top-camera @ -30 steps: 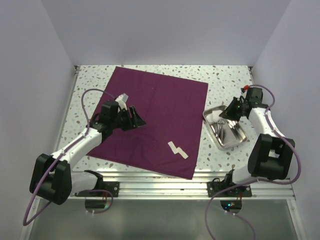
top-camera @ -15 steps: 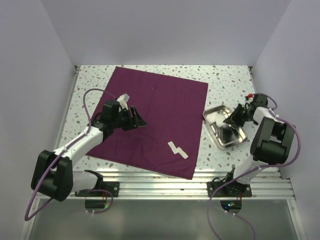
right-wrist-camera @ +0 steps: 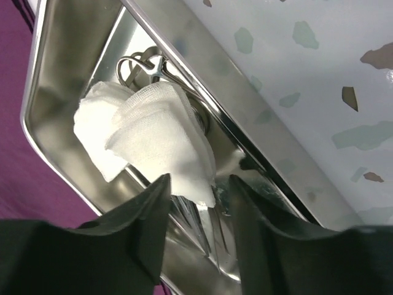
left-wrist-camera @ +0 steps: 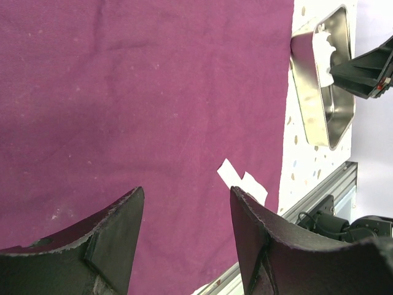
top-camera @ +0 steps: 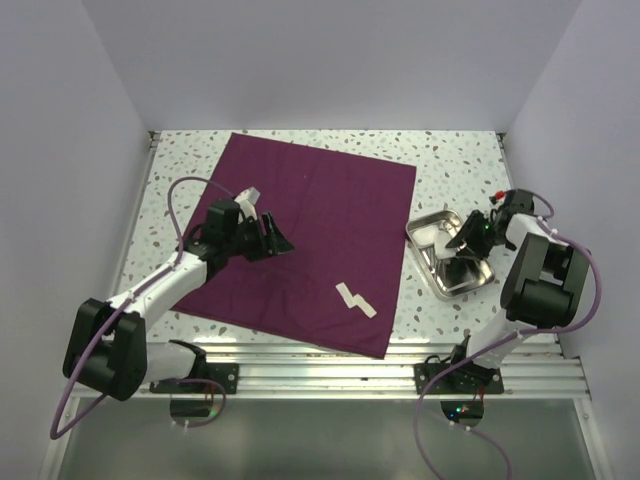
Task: Prepare the surgical pack
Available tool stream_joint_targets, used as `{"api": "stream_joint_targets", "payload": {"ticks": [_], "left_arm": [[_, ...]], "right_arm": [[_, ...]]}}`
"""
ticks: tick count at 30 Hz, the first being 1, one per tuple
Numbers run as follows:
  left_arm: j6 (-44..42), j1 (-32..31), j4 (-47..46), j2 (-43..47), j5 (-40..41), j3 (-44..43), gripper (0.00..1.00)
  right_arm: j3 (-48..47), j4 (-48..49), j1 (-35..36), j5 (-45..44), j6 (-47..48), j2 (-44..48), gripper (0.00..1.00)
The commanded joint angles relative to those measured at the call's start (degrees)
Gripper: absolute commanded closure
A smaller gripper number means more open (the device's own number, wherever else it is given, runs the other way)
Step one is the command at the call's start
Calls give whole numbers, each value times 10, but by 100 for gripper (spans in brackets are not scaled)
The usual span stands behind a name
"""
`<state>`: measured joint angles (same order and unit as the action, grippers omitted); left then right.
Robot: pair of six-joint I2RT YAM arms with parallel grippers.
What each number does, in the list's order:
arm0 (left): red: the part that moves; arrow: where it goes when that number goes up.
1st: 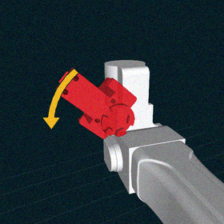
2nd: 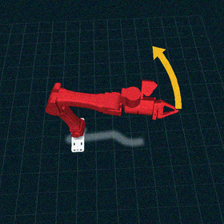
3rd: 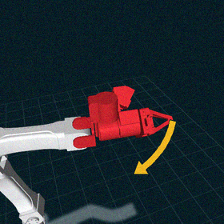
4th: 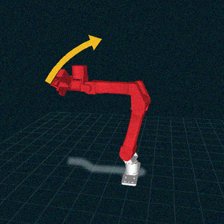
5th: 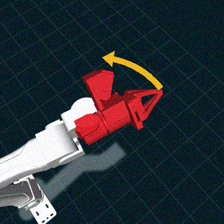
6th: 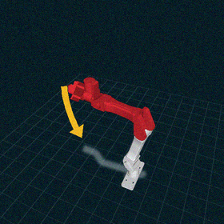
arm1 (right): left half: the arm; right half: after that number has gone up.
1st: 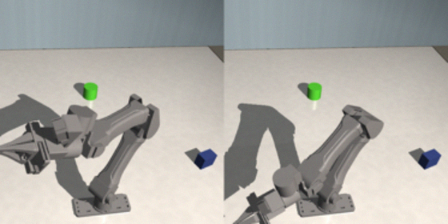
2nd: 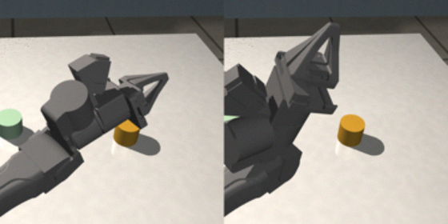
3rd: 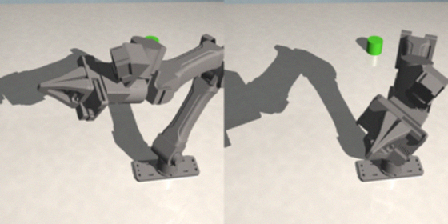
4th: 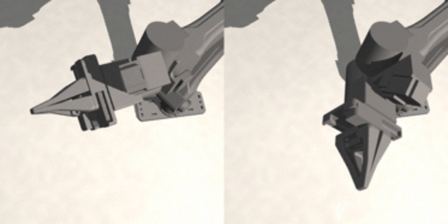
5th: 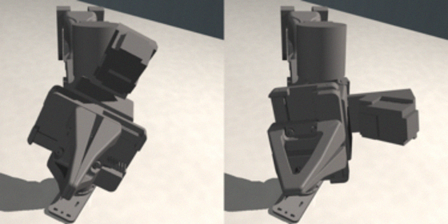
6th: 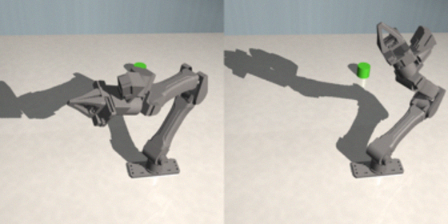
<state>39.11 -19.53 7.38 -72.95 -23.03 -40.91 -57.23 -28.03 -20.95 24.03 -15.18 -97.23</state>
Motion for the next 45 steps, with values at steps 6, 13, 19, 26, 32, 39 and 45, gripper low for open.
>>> {"api": "stream_joint_targets", "payload": {"ticks": [6, 13, 19, 26, 32, 39, 45], "left_arm": [[-21, -8, 10, 11, 18, -27, 36], [-18, -58, 20, 13, 45, -21, 32], [2, -90, 14, 39, 71, 12, 32], [47, -153, -11, 60, 99, 54, 33], [43, -154, -1, 75, 113, 65, 33], [52, -155, -14, 69, 108, 76, 34], [52, -155, -18, 71, 108, 77, 34]], "right_arm": [[-42, -81, 20, -106, 2, 60, 36], [-89, -177, 79, -251, -30, 199, 1], [-84, -222, 354, -278, -125, 243, 6], [17, -194, 629, -312, -219, 186, 12], [91, -147, 682, -319, -225, 185, 23], [93, -91, 692, -304, -183, 155, 42], [69, -83, 692, -304, -159, 114, 43]]}}
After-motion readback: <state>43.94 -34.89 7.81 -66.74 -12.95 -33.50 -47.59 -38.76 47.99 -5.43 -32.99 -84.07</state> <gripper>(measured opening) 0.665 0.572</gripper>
